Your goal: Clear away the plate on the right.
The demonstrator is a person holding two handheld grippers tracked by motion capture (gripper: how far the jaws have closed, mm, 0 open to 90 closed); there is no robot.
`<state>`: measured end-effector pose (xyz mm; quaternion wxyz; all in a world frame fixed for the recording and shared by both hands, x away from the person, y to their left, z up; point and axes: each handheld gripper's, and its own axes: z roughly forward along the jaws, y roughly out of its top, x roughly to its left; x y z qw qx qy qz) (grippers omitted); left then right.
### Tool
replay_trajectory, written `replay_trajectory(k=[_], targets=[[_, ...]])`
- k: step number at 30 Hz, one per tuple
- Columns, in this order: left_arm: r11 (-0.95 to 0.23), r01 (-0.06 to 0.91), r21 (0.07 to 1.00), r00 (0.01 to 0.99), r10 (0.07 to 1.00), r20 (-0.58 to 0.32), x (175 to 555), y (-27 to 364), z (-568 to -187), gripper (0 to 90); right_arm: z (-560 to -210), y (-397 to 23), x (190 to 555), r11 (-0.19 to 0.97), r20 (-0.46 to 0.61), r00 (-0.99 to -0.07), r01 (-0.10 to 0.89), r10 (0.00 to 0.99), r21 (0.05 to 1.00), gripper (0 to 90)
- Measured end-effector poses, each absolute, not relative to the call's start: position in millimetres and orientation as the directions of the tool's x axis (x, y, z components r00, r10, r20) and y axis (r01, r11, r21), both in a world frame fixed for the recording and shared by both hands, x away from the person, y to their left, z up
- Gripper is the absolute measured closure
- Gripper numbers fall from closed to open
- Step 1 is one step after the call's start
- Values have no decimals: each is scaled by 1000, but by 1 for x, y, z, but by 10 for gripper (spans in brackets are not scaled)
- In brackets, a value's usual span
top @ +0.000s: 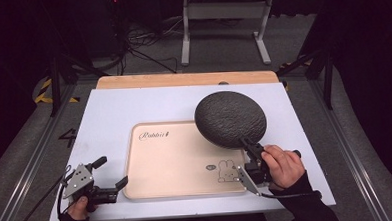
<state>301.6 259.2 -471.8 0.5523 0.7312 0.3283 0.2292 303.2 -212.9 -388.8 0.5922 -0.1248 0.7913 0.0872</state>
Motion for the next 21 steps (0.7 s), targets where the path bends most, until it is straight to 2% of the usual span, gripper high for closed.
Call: replay_trajectory(k=[21], targets=[[-174,225,959,680,733,-27,302,259,-472,4,-389,-179,299,917,-955,-278,-398,-100,19,841]])
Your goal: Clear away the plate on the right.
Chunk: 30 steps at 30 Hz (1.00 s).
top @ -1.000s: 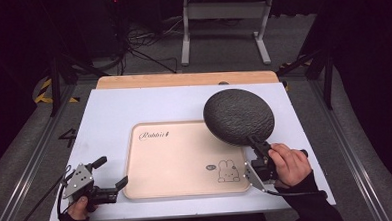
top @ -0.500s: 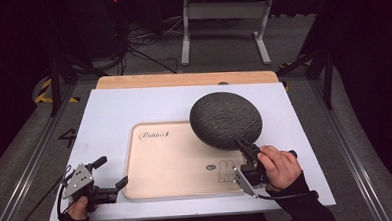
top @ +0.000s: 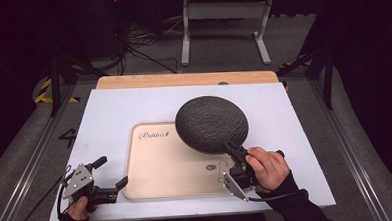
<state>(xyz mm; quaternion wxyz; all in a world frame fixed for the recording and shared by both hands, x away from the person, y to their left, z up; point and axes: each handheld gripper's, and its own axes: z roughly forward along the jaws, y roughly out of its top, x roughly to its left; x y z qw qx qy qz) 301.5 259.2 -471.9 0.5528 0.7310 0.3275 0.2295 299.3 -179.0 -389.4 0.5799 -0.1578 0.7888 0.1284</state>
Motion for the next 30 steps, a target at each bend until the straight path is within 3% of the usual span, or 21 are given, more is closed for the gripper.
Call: replay_trajectory(k=[30], targets=[[-170,226,959,680,733,-30,301,259,-472,4,-419,-134,307,878,-907,-385,-477,-168,40,833]])
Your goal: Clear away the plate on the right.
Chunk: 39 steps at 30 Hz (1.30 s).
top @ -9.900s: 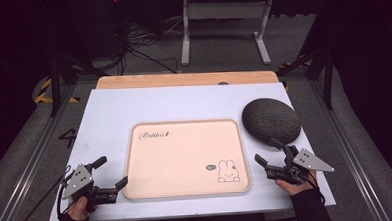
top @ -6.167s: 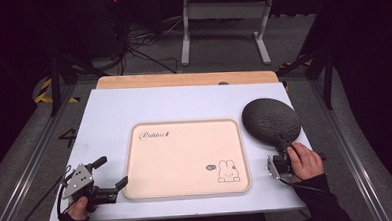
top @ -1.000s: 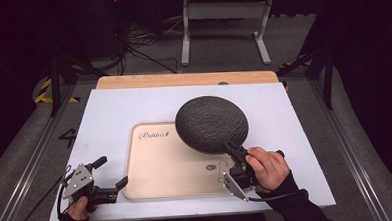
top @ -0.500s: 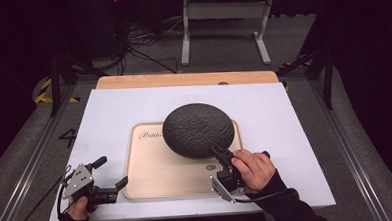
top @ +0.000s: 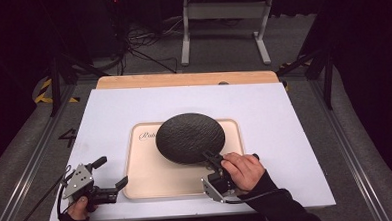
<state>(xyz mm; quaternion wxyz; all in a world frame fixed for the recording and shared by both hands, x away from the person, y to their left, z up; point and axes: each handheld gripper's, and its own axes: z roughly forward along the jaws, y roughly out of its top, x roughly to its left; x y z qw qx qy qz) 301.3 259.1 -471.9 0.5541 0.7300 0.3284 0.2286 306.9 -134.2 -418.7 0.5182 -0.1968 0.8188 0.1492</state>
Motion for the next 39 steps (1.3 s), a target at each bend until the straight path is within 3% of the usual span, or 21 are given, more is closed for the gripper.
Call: replay_trajectory(k=[39], targets=[[-174,224,959,680,733,-27,301,259,-472,5,-439,-126,308,880,-856,-475,-472,-204,53,832]])
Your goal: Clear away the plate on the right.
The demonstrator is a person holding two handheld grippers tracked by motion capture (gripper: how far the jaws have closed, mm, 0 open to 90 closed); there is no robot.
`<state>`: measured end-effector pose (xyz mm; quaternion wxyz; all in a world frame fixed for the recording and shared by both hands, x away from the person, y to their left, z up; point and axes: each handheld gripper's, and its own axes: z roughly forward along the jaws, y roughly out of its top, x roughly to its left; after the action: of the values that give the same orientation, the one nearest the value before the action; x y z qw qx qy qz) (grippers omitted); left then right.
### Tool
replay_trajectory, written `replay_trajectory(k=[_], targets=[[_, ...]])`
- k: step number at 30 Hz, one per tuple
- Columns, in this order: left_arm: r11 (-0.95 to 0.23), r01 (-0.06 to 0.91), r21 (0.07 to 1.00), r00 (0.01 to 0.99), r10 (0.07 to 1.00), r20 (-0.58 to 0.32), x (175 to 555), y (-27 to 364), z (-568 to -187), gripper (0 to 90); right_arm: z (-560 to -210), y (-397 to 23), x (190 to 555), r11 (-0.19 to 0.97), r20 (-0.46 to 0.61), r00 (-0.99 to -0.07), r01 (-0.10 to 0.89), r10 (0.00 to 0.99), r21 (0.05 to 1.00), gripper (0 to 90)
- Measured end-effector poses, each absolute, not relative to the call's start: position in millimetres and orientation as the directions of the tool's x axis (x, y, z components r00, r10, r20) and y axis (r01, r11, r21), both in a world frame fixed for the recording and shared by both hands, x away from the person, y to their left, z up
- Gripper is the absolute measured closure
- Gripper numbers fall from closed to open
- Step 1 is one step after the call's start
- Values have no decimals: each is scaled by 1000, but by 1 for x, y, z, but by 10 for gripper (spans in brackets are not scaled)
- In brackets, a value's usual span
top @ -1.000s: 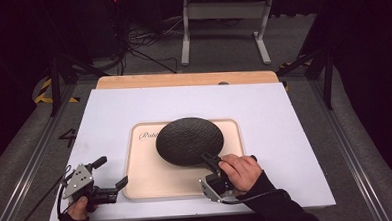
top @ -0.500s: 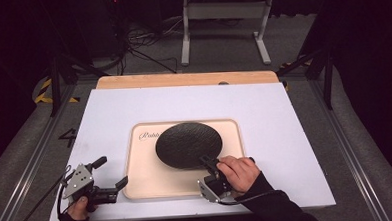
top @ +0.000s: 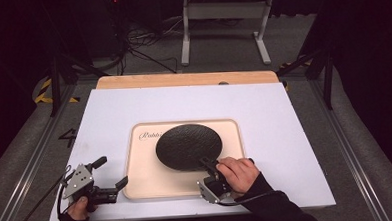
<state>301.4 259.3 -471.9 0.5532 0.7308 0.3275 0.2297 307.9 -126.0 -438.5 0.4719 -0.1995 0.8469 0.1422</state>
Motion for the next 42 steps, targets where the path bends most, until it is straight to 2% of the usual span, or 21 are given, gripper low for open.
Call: replay_trajectory(k=[10,33,42], targets=[[-177,222,959,681,732,-23,301,259,-472,5,-441,-126,306,876,-830,-516,-478,-214,71,853],[-174,224,959,680,733,-26,301,259,-472,5,-456,-131,303,897,-765,-615,-425,-189,120,701],[-176,225,958,682,731,-26,302,260,-472,5,-449,-136,301,888,-743,-652,-420,-151,187,632]])
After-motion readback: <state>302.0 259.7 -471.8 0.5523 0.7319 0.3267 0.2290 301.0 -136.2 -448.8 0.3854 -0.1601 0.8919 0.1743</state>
